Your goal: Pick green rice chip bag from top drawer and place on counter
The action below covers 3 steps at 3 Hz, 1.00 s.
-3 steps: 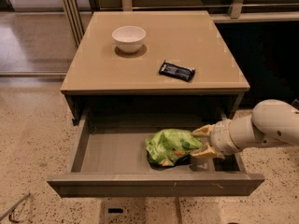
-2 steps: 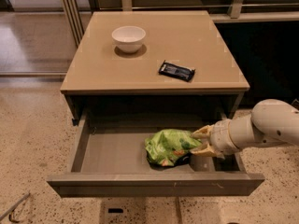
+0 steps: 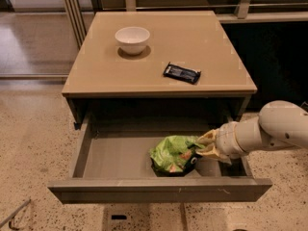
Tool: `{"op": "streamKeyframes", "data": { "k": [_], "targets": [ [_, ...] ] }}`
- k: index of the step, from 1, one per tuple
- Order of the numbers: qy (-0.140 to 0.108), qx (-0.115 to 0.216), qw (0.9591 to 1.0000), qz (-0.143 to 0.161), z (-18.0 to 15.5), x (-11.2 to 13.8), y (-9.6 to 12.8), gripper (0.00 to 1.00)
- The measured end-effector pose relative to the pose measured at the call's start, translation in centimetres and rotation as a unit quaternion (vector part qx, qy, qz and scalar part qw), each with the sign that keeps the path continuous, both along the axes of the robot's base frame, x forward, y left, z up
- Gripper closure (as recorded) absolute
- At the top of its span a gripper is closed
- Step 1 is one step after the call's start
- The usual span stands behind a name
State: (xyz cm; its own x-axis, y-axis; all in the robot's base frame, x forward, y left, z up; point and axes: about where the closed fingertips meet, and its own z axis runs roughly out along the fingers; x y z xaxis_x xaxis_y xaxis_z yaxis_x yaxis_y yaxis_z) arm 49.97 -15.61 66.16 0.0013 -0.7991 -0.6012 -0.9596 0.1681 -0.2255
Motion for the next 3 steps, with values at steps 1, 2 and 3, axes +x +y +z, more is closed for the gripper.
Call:
{"op": "streamKeyframes", "data": {
  "k": [1, 2, 3],
  "targets": [
    [-0.005, 0.004, 0.9999, 0.011, 1.6, -0.1, 1.2, 1.0],
    [-0.022, 0.009, 0.9996, 0.013, 6.4, 0.0, 3.3, 1.0],
    [-0.05, 0.006, 0.9986, 0.015, 12.0, 0.0, 5.0, 1.0]
  ]
}}
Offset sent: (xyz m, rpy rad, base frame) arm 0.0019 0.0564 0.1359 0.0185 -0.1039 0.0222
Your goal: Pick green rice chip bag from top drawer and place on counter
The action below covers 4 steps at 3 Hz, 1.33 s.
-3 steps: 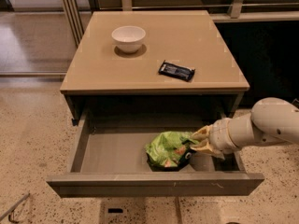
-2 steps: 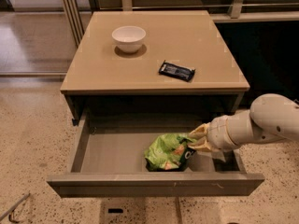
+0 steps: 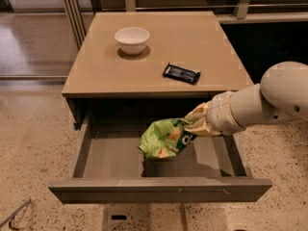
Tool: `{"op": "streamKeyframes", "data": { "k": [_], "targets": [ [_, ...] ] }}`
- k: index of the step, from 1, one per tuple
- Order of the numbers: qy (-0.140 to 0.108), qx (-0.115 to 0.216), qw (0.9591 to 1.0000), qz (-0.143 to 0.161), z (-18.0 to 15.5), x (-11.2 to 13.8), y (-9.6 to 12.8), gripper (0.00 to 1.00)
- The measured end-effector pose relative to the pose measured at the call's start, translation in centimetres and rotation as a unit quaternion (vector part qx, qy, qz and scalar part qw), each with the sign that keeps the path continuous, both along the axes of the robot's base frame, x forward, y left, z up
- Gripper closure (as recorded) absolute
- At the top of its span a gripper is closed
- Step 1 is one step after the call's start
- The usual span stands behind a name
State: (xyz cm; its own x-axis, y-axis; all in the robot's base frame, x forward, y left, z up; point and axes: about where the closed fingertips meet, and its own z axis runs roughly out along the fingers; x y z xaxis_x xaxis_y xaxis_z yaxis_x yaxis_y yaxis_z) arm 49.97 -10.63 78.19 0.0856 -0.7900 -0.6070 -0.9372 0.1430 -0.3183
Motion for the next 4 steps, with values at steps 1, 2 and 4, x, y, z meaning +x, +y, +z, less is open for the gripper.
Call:
{"op": "streamKeyframes", "data": {
  "k": [1, 2, 4],
  "targets": [
    [-0.038, -0.003, 0.9993, 0.004, 6.5, 0.0, 1.3, 1.0],
    [-0.1, -0.001, 0.9949, 0.011, 15.6, -0.1, 2.5, 1.0],
    [-0.143, -0.002, 0.9892, 0.031, 17.9, -0.1, 2.9, 1.0]
  ]
}}
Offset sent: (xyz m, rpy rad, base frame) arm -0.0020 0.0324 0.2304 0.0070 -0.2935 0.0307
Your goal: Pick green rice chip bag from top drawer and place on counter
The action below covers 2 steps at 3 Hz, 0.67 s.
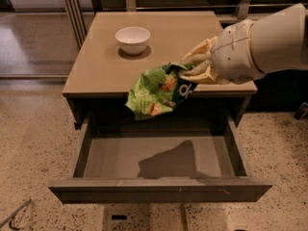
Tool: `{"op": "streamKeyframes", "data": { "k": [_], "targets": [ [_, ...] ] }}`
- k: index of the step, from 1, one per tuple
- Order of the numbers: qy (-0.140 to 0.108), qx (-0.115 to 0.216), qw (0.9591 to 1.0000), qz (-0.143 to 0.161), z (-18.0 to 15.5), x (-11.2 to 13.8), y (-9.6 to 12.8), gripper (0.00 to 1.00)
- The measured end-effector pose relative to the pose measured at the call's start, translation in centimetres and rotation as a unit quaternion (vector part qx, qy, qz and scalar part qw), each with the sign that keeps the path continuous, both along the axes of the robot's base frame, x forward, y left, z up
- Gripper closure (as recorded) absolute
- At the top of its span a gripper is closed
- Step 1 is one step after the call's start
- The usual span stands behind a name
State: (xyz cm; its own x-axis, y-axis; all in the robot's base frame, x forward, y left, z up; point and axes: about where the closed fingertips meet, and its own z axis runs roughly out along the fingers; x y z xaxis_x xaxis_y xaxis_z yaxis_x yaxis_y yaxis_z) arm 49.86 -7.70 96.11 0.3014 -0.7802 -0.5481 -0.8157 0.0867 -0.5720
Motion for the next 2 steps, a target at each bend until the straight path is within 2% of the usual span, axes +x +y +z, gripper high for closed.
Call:
{"op": "streamKeyframes", "data": {
  "k": [1, 2],
  "targets": [
    [-0.094, -0.002, 0.9949, 0.037, 4.7, 1.8, 0.5, 1.0],
    [-0.155, 0.009, 0.9855, 0.069, 8.6, 5.0, 0.6, 1.0]
  ]
}}
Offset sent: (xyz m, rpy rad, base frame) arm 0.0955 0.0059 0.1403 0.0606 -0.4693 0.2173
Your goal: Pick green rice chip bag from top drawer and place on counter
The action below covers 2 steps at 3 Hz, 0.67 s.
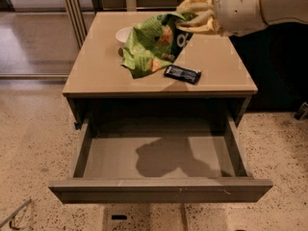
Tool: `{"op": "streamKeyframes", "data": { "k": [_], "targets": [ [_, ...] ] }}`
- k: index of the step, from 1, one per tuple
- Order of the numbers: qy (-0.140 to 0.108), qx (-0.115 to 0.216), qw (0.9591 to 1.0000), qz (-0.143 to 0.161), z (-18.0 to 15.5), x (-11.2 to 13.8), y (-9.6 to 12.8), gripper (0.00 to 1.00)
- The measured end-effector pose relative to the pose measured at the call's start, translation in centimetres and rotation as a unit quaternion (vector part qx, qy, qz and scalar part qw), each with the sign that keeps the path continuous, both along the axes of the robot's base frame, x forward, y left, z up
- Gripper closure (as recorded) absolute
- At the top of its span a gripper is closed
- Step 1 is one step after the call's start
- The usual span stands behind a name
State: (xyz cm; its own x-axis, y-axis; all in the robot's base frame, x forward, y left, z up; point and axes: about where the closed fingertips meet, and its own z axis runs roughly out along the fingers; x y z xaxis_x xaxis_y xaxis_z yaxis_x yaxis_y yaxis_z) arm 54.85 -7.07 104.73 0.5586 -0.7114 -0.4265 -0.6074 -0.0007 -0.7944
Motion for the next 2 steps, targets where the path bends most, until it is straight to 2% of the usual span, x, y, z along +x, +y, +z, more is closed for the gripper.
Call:
{"op": "streamKeyframes", "data": {
  "k": [1, 2],
  "targets": [
    [-0.036, 0.03, 0.9989, 0.007, 3.54, 5.35, -0.62, 1.0],
    [-0.036, 0.03, 0.9989, 0.007, 3.48, 5.34, -0.58, 1.0]
  ]
}}
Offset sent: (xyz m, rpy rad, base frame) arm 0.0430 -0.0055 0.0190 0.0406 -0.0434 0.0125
